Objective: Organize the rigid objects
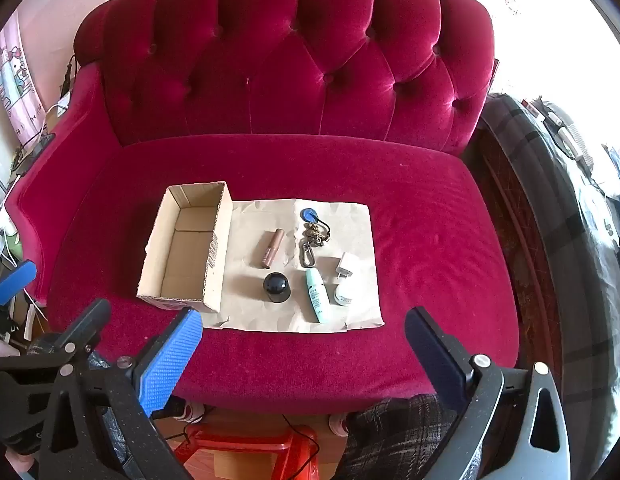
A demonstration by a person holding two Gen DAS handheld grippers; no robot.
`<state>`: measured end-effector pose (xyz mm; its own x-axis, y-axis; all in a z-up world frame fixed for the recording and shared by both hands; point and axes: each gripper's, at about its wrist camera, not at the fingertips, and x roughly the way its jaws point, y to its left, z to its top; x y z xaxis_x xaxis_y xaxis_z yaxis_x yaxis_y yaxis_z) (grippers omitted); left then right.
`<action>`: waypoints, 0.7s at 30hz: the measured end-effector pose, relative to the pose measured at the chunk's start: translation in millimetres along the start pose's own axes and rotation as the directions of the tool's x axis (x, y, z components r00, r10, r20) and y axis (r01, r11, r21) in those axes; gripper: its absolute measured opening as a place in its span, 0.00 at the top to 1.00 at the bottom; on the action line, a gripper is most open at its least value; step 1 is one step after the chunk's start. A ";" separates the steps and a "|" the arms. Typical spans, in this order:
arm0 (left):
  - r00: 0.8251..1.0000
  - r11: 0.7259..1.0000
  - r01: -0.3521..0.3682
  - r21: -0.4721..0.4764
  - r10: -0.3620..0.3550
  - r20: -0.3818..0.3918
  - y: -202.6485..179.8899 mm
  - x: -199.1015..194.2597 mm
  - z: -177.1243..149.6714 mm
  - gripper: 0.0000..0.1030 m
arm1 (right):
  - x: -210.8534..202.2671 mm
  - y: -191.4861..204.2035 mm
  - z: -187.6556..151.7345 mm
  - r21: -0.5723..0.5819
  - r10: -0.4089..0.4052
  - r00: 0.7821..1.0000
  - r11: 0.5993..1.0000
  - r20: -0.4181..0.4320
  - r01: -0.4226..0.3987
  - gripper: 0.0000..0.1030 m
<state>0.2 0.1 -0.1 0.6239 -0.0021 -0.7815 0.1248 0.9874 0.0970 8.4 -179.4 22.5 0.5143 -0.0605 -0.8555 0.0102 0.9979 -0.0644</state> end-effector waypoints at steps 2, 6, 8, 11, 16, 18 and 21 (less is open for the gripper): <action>1.000 1.000 -0.001 -0.002 0.001 -0.002 0.0 0.8 0.2 0.00 | 0.0 -0.1 -0.2 0.001 -0.004 1.000 1.000 0.002 0.004 0.00; 1.000 1.000 -0.004 -0.002 0.004 0.002 -0.8 0.5 0.2 0.00 | 0.3 -0.3 -0.6 0.002 -0.006 1.000 1.000 0.002 0.006 0.00; 1.000 1.000 -0.006 -0.001 0.006 0.003 -1.9 0.5 0.2 0.00 | 0.6 -0.5 -0.9 0.003 -0.010 1.000 1.000 0.002 0.010 0.00; 1.000 1.000 -0.004 0.000 0.004 0.004 -4.2 0.0 -0.1 0.00 | 4.4 2.9 1.3 0.005 -0.012 1.000 1.000 0.002 0.012 0.00; 1.000 1.000 -0.001 -0.005 0.001 -0.002 -2.3 0.0 0.2 0.00 | 3.9 2.1 0.8 0.008 -0.014 1.000 1.000 0.001 0.014 0.00; 1.000 1.000 0.001 -0.005 -0.002 -0.003 -2.0 -1.2 0.7 0.00 | 2.8 1.3 0.2 0.005 -0.015 1.000 1.000 0.001 0.015 0.00; 1.000 1.000 0.004 -0.005 -0.004 -0.002 -0.6 1.8 -1.6 0.00 | -1.8 -8.8 -0.9 -0.001 -0.004 1.000 1.000 0.006 0.004 0.00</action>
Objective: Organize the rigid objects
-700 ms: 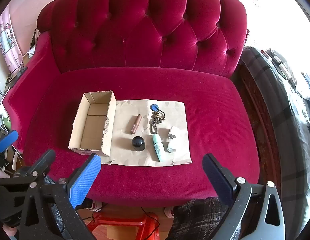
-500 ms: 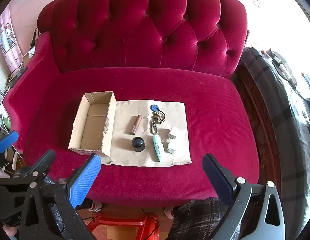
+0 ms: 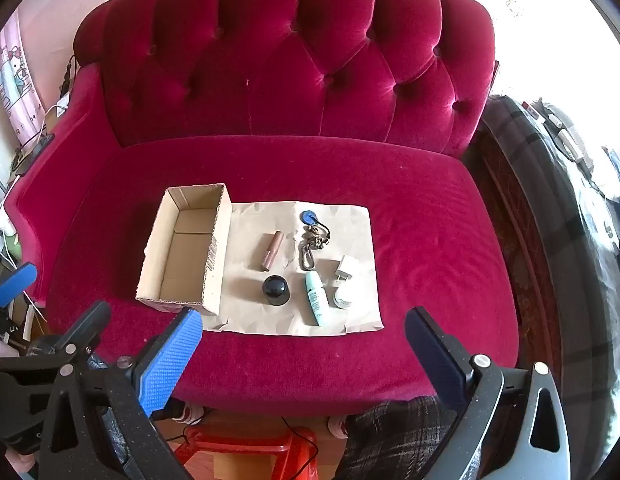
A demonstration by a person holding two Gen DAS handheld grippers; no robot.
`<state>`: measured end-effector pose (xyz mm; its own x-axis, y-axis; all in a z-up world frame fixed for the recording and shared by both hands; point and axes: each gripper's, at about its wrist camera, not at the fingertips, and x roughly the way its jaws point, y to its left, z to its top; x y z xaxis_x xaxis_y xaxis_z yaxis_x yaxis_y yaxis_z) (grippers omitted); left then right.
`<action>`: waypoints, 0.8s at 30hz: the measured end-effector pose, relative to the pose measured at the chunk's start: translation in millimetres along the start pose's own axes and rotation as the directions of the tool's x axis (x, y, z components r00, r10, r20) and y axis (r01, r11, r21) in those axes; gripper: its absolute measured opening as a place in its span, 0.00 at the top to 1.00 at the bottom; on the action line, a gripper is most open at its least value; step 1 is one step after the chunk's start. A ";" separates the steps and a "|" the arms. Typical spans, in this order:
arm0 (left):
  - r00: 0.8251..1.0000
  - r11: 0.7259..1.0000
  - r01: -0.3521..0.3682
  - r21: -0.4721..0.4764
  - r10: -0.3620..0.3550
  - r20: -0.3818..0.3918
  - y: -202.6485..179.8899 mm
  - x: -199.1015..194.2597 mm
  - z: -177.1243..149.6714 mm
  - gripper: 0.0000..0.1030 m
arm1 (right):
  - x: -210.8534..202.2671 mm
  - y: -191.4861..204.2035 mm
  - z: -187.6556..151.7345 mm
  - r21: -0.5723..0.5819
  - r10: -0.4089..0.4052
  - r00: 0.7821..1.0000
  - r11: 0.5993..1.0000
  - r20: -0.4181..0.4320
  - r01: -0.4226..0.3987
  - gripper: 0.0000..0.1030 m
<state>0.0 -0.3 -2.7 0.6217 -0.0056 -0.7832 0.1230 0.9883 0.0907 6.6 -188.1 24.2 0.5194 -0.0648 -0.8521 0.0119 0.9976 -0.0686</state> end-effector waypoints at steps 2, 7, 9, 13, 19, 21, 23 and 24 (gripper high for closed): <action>1.000 1.000 0.001 -0.002 -0.001 0.001 0.1 0.0 0.0 0.00 | -0.2 1.2 0.2 0.000 -0.001 1.000 1.000 0.001 0.001 0.00; 1.000 1.000 0.007 -0.003 -0.007 0.000 0.0 1.6 -0.3 0.00 | 2.6 7.2 2.4 -0.001 -0.003 1.000 1.000 -0.001 0.003 0.00; 1.000 1.000 0.006 -0.002 -0.006 -0.001 0.3 1.8 -0.2 0.00 | 2.8 7.9 2.7 -0.001 -0.002 1.000 1.000 -0.002 0.002 0.00; 1.000 1.000 0.008 -0.004 -0.008 -0.001 0.0 1.6 1.5 0.00 | 3.5 7.3 4.6 0.000 -0.002 1.000 1.000 -0.001 0.002 0.00; 1.000 1.000 0.008 -0.005 -0.008 -0.002 -0.6 1.5 2.1 0.00 | 3.7 7.1 5.2 -0.001 -0.002 1.000 1.000 -0.001 0.002 0.00; 1.000 1.000 0.009 -0.005 -0.009 -0.002 -0.7 1.6 2.0 0.00 | 4.7 7.0 6.9 -0.002 -0.002 1.000 1.000 -0.004 0.002 0.00; 1.000 1.000 0.010 -0.005 -0.010 -0.003 -1.4 1.6 3.3 0.00 | 5.2 6.9 8.5 -0.003 -0.002 1.000 1.000 -0.007 0.002 0.00; 1.000 1.000 0.011 -0.004 -0.011 -0.003 -1.8 1.3 4.7 0.00 | 5.5 6.6 8.8 -0.003 -0.003 1.000 1.000 -0.007 0.003 0.00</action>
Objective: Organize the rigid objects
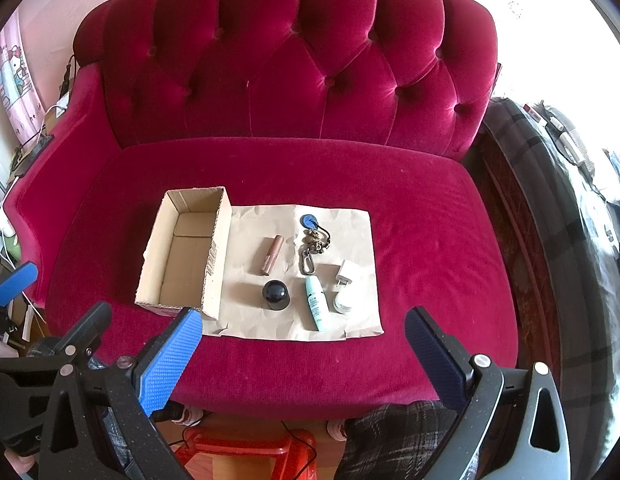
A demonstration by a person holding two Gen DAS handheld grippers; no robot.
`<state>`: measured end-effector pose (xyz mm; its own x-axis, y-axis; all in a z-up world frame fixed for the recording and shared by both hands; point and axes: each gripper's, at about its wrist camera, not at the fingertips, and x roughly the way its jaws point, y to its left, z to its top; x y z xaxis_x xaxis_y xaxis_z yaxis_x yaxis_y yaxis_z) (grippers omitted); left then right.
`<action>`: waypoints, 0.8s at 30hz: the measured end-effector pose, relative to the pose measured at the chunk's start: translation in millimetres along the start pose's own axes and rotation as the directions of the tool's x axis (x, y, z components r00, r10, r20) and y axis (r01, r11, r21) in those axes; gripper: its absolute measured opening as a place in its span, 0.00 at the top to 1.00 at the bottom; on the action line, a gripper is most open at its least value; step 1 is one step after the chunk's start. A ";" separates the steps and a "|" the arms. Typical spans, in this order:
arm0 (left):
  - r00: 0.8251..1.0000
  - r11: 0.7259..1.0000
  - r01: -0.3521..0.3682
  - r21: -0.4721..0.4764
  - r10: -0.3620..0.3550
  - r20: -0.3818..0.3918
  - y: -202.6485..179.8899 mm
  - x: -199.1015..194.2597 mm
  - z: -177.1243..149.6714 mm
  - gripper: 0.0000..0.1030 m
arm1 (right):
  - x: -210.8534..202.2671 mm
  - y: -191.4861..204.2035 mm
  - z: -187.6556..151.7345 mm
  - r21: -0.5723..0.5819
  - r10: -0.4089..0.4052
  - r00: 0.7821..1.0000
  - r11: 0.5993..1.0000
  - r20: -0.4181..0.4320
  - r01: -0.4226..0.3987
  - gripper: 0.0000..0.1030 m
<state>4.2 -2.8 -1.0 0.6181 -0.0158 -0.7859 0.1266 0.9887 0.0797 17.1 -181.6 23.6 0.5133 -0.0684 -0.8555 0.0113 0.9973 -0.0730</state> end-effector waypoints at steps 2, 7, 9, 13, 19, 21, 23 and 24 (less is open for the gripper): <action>1.000 1.000 0.001 0.000 -0.001 0.001 0.1 0.4 1.6 0.00 | 0.6 -0.8 0.1 0.003 0.000 1.000 1.000 0.000 0.000 0.00; 1.000 1.000 0.008 -0.002 -0.008 -0.004 0.7 4.2 2.9 0.00 | 2.8 -1.1 0.1 0.008 -0.001 1.000 1.000 0.001 0.001 0.00; 1.000 1.000 0.009 -0.002 -0.009 -0.006 0.9 4.9 2.8 0.00 | 3.5 -0.8 0.6 0.007 -0.001 1.000 1.000 0.000 0.001 0.00; 1.000 1.000 0.015 -0.004 -0.015 -0.007 1.5 6.0 2.8 0.00 | 4.4 -0.8 0.3 0.005 -0.001 1.000 1.000 -0.002 0.001 0.00; 1.000 1.000 0.021 -0.014 -0.021 -0.007 4.5 8.9 2.4 0.00 | 5.4 -2.2 -0.2 0.010 0.000 1.000 1.000 0.000 0.000 0.00; 1.000 1.000 0.022 -0.018 -0.022 -0.004 5.7 10.3 2.2 0.00 | 7.2 -2.8 0.4 0.011 -0.001 1.000 1.000 -0.003 0.001 0.00; 1.000 1.000 0.021 -0.020 -0.022 -0.005 7.4 11.7 2.9 0.00 | 9.3 -3.4 2.1 0.013 -0.004 1.000 1.000 -0.004 0.005 0.00; 1.000 0.999 0.022 -0.023 -0.022 -0.004 9.3 13.1 3.5 0.00 | 10.6 -4.0 2.3 0.016 -0.005 1.000 1.000 -0.005 0.006 0.00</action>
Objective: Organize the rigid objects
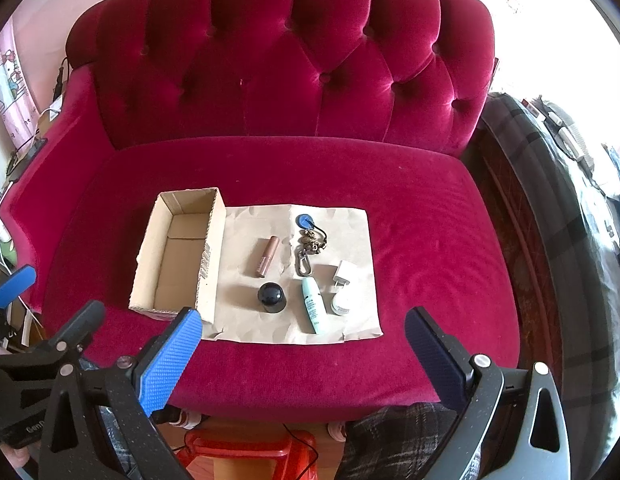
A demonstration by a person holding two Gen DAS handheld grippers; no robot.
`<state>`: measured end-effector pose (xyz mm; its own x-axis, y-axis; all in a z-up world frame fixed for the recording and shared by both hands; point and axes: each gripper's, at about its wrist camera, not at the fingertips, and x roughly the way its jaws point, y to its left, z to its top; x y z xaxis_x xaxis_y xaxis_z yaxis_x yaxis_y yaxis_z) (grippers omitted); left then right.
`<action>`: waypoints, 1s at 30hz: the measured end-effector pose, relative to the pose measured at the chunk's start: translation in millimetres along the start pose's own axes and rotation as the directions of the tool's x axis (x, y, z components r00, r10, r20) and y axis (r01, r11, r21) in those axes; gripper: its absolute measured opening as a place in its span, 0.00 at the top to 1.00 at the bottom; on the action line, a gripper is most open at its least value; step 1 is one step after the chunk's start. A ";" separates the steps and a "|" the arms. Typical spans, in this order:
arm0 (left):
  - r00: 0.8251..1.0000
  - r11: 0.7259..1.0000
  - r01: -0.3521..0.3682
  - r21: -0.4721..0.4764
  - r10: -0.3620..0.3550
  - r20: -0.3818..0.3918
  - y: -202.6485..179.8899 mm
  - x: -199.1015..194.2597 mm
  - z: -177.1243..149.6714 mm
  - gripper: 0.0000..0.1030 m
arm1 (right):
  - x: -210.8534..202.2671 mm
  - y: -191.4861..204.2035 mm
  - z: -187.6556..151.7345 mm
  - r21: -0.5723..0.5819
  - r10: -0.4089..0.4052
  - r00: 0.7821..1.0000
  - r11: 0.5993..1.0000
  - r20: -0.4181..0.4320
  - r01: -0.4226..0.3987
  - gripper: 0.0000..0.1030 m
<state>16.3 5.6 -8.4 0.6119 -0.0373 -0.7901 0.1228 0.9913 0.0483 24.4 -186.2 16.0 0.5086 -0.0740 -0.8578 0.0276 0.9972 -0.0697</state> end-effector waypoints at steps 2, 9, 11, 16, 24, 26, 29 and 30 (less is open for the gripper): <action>1.000 1.000 0.001 -0.001 -0.001 0.003 3.0 2.2 1.1 0.00 | 2.9 -1.0 0.6 0.003 0.000 1.000 1.000 -0.003 0.000 0.00; 1.000 1.000 -0.026 -0.015 0.026 -0.004 25.3 25.7 7.7 0.00 | 15.2 -4.6 1.9 0.010 -0.005 1.000 1.000 -0.016 0.005 0.00; 0.999 0.999 -0.032 -0.017 0.032 -0.013 30.1 33.4 8.8 0.00 | 19.2 -5.4 2.2 0.011 -0.007 1.000 1.000 -0.020 0.008 0.00; 0.999 0.999 -0.031 -0.019 0.030 -0.044 40.1 58.2 9.4 0.00 | 36.2 -8.6 4.7 0.019 -0.011 0.999 1.000 -0.039 0.012 0.00; 0.996 0.999 -0.025 -0.024 0.023 -0.082 49.0 94.8 7.9 0.00 | 75.1 -11.0 7.9 0.016 -0.020 0.995 1.000 -0.093 0.022 0.00; 0.996 0.999 -0.022 -0.029 0.019 -0.091 52.0 103.4 7.8 0.00 | 84.9 -11.7 8.1 0.015 -0.021 0.994 1.000 -0.106 0.023 0.00; 0.994 0.999 -0.021 -0.032 0.018 -0.103 55.2 115.8 6.5 0.00 | 101.7 -12.9 7.9 0.012 -0.024 0.991 1.000 -0.130 0.025 0.00; 0.994 0.999 -0.019 -0.033 0.016 -0.110 55.9 121.2 6.1 0.00 | 106.2 -13.4 8.0 0.012 -0.024 0.991 1.000 -0.135 0.026 0.00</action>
<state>102.0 55.7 -97.7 0.5238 -0.0076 -0.8518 0.0849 0.9954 0.0433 85.0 -207.3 -70.1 0.3867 -0.0987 -0.9169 0.0511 0.9950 -0.0856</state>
